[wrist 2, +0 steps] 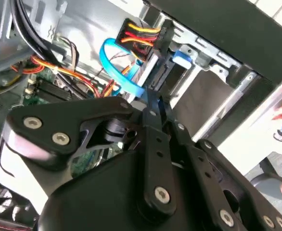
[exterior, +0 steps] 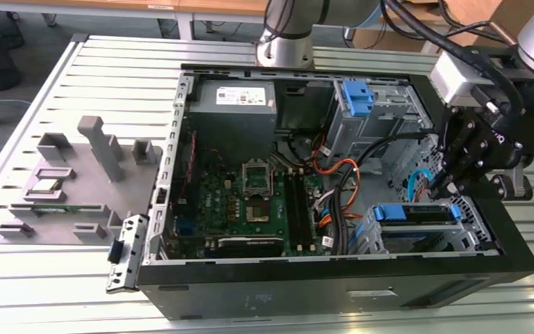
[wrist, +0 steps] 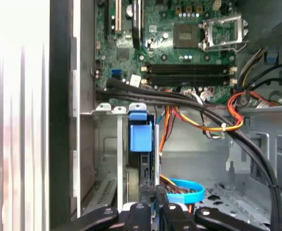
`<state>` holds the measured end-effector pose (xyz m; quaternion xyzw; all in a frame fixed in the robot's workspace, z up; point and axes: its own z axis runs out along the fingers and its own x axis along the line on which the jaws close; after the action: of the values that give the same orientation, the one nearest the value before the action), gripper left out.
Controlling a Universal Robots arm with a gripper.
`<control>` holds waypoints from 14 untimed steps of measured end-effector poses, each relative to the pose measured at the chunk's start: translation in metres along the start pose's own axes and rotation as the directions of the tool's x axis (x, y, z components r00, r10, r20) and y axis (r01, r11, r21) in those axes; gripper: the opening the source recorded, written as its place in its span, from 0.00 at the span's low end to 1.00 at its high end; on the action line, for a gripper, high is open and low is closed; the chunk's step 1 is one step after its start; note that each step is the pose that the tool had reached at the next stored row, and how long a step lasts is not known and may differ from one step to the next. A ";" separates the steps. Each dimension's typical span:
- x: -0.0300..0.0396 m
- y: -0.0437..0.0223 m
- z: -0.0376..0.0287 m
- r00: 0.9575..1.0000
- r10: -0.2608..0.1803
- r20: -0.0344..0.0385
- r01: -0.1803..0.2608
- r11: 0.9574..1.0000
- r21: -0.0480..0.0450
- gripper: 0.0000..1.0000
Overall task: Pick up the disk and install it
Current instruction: 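Insert the first disk wire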
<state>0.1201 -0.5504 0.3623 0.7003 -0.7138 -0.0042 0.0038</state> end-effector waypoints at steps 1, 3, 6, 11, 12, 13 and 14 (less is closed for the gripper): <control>0.0000 0.0000 -0.0047 1.000 0.000 0.000 0.000 1.000 0.000 0.16; 0.0000 0.0001 -0.0087 1.000 0.000 -0.001 0.000 1.000 0.000 0.16; 0.0001 0.0001 -0.0089 1.000 0.000 0.000 0.000 1.000 0.000 0.16; 0.0001 0.0001 -0.0097 1.000 0.000 0.000 0.000 1.000 0.000 0.30; 0.0001 0.0001 -0.0098 1.000 0.000 0.000 0.000 1.000 0.000 0.30; 0.0001 0.0001 -0.0099 1.000 0.000 0.000 0.000 1.000 0.000 0.30; 0.0001 0.0001 -0.0099 1.000 0.000 0.000 0.000 1.000 0.000 0.30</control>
<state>0.1201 -0.5504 0.3722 0.7003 -0.7138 -0.0040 0.0039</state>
